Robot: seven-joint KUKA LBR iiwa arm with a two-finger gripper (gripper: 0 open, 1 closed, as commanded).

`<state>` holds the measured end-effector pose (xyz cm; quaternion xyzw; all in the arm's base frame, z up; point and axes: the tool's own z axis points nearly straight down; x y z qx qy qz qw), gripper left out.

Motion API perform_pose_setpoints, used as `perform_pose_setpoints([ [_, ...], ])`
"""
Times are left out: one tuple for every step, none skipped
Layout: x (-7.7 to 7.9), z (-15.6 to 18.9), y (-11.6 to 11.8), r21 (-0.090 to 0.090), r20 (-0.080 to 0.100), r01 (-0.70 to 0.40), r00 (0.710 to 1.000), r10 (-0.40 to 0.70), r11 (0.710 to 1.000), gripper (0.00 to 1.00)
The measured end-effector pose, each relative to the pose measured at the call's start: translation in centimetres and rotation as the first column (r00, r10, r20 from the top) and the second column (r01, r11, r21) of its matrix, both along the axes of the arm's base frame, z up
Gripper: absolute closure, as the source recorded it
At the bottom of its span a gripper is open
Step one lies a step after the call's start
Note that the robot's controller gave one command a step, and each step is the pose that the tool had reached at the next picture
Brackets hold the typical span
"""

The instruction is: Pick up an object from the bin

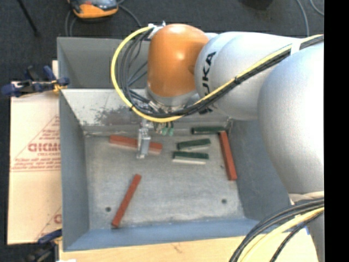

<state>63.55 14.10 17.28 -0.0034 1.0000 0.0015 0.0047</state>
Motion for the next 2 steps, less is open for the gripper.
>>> perform_pose_setpoints([
  [0.3, -4.6, 0.7, -0.002, -0.005, 0.109, 0.994, -0.109, 0.994, 0.0],
  [0.2, -9.7, -2.1, -0.002, -0.006, 0.101, 0.995, -0.101, 0.995, 0.0],
])
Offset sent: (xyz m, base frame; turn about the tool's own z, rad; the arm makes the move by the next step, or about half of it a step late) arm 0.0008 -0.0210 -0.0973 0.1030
